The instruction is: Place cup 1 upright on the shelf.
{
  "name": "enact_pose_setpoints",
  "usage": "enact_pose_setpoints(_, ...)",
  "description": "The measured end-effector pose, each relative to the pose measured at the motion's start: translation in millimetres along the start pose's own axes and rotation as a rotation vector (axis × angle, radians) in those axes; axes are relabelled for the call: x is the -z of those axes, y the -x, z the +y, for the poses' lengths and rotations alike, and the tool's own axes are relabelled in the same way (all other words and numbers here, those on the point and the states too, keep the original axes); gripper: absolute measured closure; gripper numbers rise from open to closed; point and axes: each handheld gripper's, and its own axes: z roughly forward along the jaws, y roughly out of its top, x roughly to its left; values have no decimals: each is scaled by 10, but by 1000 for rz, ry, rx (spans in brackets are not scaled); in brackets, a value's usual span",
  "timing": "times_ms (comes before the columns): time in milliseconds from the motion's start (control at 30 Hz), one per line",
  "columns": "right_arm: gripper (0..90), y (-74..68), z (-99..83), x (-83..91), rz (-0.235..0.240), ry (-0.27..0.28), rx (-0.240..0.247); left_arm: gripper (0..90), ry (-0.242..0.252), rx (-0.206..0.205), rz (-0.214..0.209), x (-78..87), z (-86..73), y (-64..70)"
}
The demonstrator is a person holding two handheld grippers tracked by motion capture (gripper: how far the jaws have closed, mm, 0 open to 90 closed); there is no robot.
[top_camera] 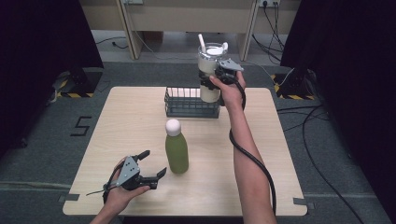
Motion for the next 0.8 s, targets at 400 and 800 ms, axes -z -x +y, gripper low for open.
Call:
enact_pose_setpoints(400, 63, 28, 3, -162, -8, -19, -10, 96, -4, 1, 1, 0, -8, -6)
enact_pose_setpoints(800, 63, 37, -2, -301, -17, -43, -13, 97, -1, 2, -1, 3, -5, -3)
